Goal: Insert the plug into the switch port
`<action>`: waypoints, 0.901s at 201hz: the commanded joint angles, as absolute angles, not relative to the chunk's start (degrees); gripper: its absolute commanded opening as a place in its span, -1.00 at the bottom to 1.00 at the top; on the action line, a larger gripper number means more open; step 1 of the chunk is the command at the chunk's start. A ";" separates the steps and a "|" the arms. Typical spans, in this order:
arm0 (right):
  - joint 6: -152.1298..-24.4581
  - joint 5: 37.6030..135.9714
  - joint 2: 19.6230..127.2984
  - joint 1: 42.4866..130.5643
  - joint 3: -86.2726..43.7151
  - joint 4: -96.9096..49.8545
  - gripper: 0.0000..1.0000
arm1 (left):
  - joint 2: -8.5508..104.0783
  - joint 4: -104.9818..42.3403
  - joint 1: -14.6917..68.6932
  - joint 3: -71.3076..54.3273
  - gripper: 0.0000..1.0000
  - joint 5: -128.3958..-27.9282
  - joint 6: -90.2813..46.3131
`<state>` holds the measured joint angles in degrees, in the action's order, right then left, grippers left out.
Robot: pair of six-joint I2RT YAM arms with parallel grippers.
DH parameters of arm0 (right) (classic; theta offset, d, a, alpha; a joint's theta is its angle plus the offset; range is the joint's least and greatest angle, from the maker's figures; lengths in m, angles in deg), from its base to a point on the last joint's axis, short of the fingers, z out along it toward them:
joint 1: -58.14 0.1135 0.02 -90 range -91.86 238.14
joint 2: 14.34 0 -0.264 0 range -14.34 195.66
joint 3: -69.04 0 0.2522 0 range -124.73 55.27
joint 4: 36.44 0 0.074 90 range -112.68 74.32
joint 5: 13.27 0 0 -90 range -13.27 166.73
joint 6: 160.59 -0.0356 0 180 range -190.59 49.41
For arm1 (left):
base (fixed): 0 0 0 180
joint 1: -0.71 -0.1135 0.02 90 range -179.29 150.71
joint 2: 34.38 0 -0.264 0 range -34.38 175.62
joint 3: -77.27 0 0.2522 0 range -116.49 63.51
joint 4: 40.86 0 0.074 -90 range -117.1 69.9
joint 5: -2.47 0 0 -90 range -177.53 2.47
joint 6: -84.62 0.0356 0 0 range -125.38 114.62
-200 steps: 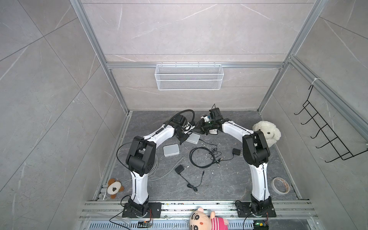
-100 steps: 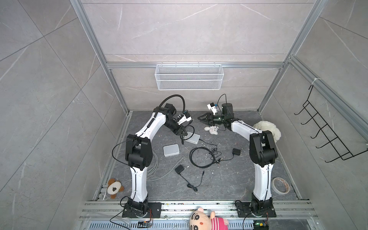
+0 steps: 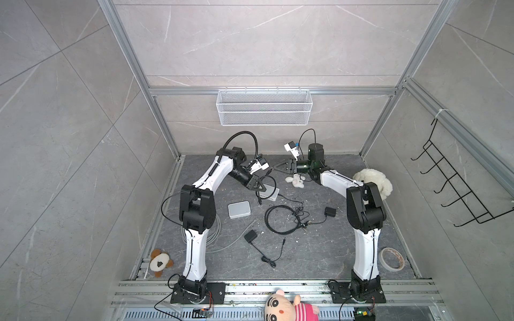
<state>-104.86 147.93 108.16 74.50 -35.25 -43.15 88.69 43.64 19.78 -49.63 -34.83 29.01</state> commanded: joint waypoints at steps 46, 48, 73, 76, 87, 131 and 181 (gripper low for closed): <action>-108.79 148.84 110.14 76.50 -36.58 -47.23 -0.08 | 89.28 44.47 19.74 -51.73 -0.87 -32.08 28.06; -109.26 148.66 110.16 76.53 -36.38 -47.93 -0.09 | 89.28 44.47 19.77 -51.67 -0.87 -32.12 28.03; -112.30 147.58 110.11 76.76 -35.70 -50.34 -0.29 | 89.20 43.54 19.92 -51.19 -0.87 -32.16 27.41; -112.33 147.45 110.10 76.78 -35.69 -50.24 -0.32 | 89.20 43.49 19.90 -51.11 -0.87 -32.24 27.33; -112.39 146.81 109.82 76.96 -35.38 -50.03 -0.39 | 89.20 43.39 19.96 -51.18 -0.87 -32.34 27.24; -112.21 146.35 108.90 76.92 -34.18 -47.72 -0.66 | 88.76 42.30 19.96 -50.22 -0.88 -33.04 26.37; -111.42 141.59 104.71 76.95 -29.73 -38.86 -0.76 | 86.53 34.28 19.63 -45.80 -0.46 -37.76 20.23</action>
